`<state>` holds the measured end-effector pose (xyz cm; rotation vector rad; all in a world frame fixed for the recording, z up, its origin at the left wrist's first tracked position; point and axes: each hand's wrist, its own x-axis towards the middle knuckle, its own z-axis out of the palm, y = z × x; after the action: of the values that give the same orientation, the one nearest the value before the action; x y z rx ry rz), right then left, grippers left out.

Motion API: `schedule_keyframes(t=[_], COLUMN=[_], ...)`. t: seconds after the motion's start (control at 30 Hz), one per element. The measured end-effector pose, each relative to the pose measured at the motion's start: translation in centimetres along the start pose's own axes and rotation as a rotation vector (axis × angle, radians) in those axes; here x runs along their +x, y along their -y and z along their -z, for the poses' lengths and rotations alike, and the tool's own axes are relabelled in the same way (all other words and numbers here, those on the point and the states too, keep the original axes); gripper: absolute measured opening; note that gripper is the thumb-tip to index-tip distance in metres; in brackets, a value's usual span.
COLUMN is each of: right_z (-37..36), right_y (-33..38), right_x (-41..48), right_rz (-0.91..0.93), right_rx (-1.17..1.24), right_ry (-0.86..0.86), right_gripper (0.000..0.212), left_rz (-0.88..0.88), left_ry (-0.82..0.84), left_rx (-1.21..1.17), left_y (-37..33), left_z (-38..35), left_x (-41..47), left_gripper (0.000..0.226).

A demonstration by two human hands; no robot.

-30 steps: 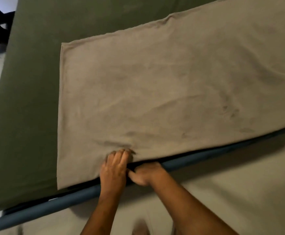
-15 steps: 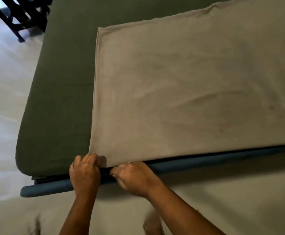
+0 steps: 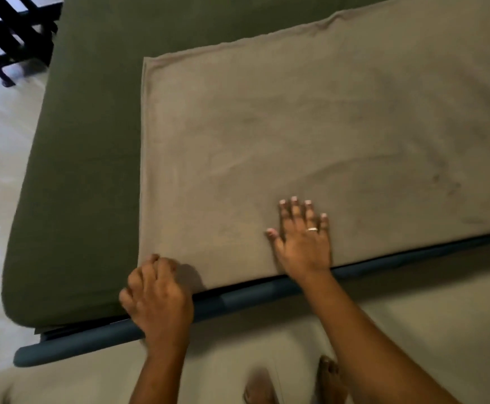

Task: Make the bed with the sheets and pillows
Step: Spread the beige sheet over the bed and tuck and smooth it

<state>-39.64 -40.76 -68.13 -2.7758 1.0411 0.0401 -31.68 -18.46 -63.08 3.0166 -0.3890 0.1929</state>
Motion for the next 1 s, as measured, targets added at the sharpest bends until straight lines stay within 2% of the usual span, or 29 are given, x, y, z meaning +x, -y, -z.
schedule_keyframes(t=[0.07,0.13,0.2,0.23,0.3,0.4,0.43,0.5,0.53,0.57,0.63,0.7,0.77,0.8,0.87,1.0], right_z=[-0.3,0.5,1.3,1.7,2.0,4.4,5.4,7.0,7.3,7.6,7.0,5.9,5.6,5.6,6.2,9.3], right_y=[3.4,4.2,0.8,-2.6,-10.0,-23.2,-26.3,-29.8,-30.0,-29.0,-24.6,-20.3,-20.2,-22.9,-30.1,-46.1], right_x=[-1.3,-1.8,-0.9,-0.3,0.4,-0.8,-1.1,-0.1,1.6,3.5,7.3,9.4,10.4,11.1,11.3,10.1], right_rz=[0.202,0.356,0.410,0.359,0.152,-0.334,-0.494,-0.789,-0.819,-0.758,-0.443,-0.086,0.078,0.092,0.001,-0.353], right_rx=[0.017,0.059,0.039,0.025,-0.023,-0.062,-0.044,0.061,0.082,0.092,0.089,0.048,0.052,0.066,0.059,-0.056], right_ry=[0.010,0.086,0.116,0.101,0.049,-0.004,-0.007,-0.030,-0.081,-0.137,-0.192,-0.101,-0.017,-0.002,-0.025,-0.086], right_gripper=[0.062,0.056,0.055,0.056,0.059,0.062,0.062,0.063,0.064,0.066,0.064,0.062,0.058,0.058,0.058,0.060], left_rz=[-0.185,-0.254,-0.227,-0.216,-0.148,-0.006,-0.022,-0.202,-0.328,-0.426,-0.521,-0.496,-0.470,-0.474,-0.480,-0.554], left_ry=[0.085,0.327,0.537,0.593,0.617,0.609,0.560,0.495,0.466,0.455,0.410,0.394,0.376,0.373,0.404,0.446], left_rx=[-0.159,-0.292,-0.258,-0.172,-0.023,0.023,0.037,0.031,0.038,0.038,-0.052,-0.140,-0.152,-0.139,-0.126,-0.119], left_y=[-3.8,-6.3,-7.1,-7.7,-7.0,-9.4,-10.5,-13.8,-16.2,-18.8,-24.8,-30.8,-35.3,-37.5,-40.9,-47.0], left_z=[-0.1,-1.0,-2.1,-2.6,-2.9,-2.5,-2.4,-3.0,-3.6,-3.8,-4.4,-5.3,-6.3,-6.8,-7.4,-7.5], left_x=[-0.6,-0.7,-0.3,-0.1,-0.1,-0.1,0.0,0.3,0.5,0.6,1.0,1.6,2.3,2.4,2.2,0.1], left_gripper=[0.038,0.061,0.075,0.074,0.067,0.066,0.072,0.076,0.070,0.064,0.061,0.060,0.055,0.053,0.055,0.059])
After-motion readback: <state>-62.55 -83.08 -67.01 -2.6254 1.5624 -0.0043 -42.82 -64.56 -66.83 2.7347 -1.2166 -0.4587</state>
